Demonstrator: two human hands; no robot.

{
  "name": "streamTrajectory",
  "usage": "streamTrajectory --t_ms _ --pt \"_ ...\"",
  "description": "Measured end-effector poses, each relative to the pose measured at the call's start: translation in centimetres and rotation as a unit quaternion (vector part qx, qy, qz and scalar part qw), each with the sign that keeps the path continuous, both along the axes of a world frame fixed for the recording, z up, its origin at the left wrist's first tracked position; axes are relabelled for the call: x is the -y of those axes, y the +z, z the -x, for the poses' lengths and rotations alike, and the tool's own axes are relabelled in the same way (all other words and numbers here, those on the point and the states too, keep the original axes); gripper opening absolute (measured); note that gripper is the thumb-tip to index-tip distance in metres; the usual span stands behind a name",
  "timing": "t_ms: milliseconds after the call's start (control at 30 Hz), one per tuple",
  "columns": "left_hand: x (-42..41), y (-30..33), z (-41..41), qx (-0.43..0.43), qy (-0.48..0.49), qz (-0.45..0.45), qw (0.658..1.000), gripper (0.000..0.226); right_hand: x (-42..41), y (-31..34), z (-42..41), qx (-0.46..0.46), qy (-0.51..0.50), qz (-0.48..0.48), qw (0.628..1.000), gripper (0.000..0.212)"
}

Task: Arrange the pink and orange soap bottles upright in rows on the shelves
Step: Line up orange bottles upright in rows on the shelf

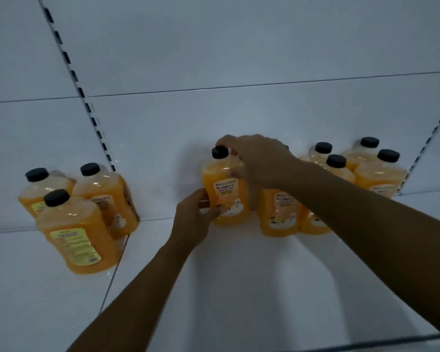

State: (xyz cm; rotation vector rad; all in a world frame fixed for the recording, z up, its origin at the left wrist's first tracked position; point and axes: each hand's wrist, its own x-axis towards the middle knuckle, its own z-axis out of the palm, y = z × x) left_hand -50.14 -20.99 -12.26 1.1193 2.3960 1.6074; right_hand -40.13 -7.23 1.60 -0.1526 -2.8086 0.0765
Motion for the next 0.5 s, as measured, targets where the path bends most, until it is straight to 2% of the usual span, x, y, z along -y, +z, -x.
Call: streamTrajectory --t_ms 267,500 --pt "-3.4 -1.5 0.8 0.029 -0.024 -0.007 0.999 0.037 -2.3 -0.8 0.9 0.034 -0.038 -0.036 0.998 0.047" --pt "-3.5 -2.2 1.2 0.018 -0.029 -0.008 0.999 0.038 -2.5 -0.8 1.4 0.042 -0.032 -0.043 0.998 0.044"
